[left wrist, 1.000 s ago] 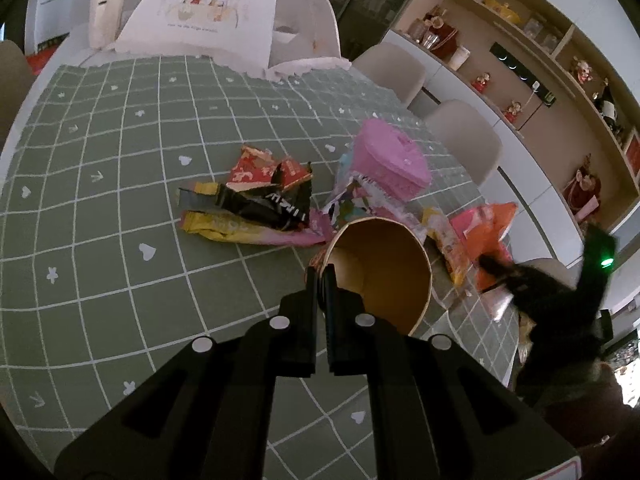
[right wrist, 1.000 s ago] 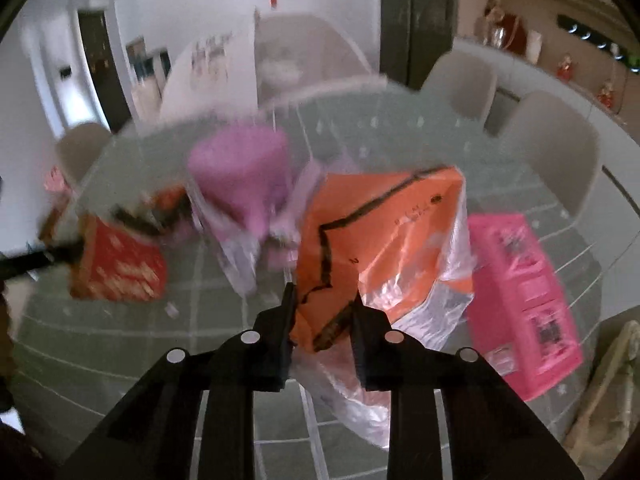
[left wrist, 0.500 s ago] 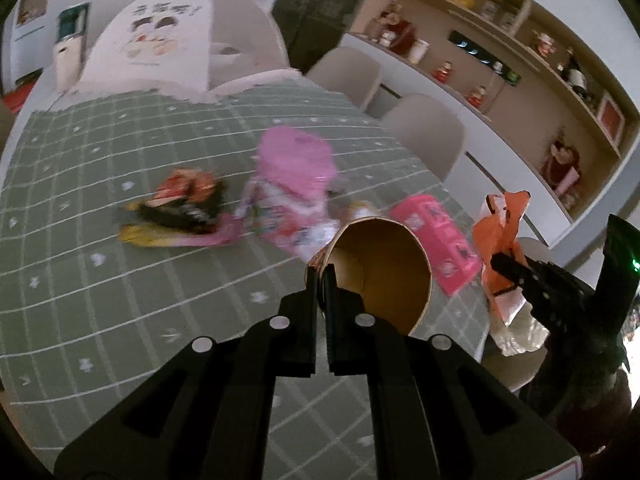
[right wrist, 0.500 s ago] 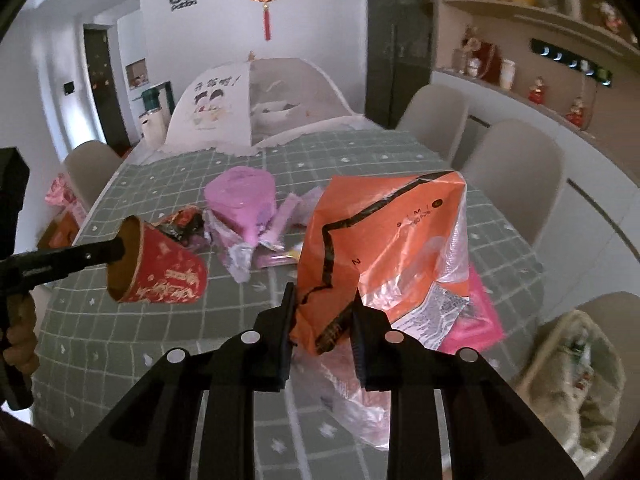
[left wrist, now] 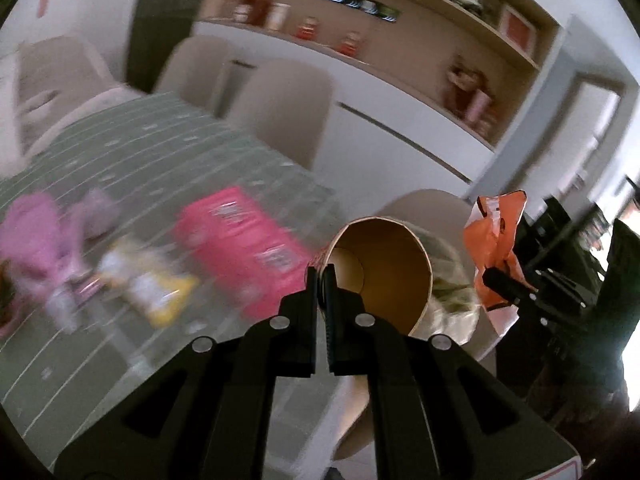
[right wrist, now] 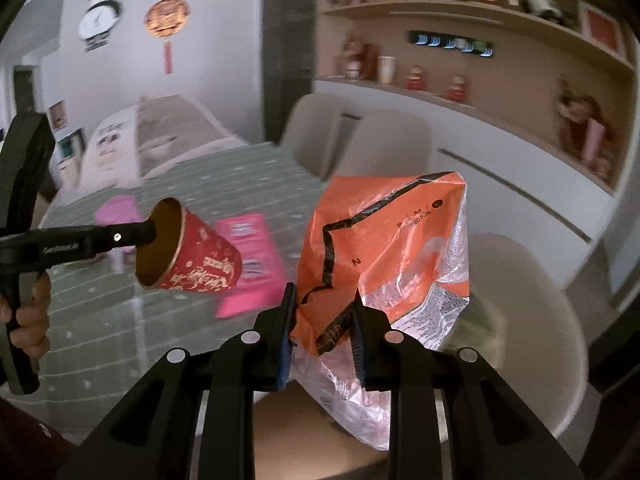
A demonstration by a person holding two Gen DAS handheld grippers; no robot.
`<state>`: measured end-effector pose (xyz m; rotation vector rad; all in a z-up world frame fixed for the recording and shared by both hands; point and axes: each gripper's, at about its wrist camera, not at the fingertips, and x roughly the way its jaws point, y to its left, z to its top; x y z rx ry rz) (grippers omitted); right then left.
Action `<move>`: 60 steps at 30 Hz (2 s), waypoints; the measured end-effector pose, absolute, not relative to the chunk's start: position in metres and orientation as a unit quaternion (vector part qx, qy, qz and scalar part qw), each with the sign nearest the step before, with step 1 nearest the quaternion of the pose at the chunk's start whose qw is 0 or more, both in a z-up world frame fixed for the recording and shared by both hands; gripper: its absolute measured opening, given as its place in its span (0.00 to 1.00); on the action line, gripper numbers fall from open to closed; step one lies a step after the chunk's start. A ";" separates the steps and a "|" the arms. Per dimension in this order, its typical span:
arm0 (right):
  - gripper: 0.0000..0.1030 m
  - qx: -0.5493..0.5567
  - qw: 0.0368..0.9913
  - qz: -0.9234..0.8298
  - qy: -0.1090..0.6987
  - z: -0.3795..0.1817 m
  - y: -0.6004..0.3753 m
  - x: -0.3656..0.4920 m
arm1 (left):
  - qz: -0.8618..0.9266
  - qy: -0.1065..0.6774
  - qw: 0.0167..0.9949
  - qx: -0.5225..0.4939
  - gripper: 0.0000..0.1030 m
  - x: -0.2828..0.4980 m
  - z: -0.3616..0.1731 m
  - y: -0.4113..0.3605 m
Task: Collect trash
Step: 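Carry the red cup with the left tool to the bin and release, then push the orange plastic bag into the bin with the right tool and open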
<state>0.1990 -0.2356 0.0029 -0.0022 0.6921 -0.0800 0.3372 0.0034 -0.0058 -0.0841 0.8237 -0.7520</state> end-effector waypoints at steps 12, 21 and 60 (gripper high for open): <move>0.23 0.046 0.940 -0.138 0.309 -0.005 -0.358 0.153 | -0.461 0.438 0.772 0.006 0.03 0.353 -0.025 -0.199; 0.23 0.081 0.939 -0.148 0.298 -0.015 -0.413 0.148 | -0.429 0.503 0.745 0.090 0.03 0.360 -0.085 -0.268; 0.26 0.210 0.853 -0.013 0.478 -0.156 -0.354 0.279 | -0.253 0.481 0.836 -0.079 0.39 0.361 -0.054 -0.031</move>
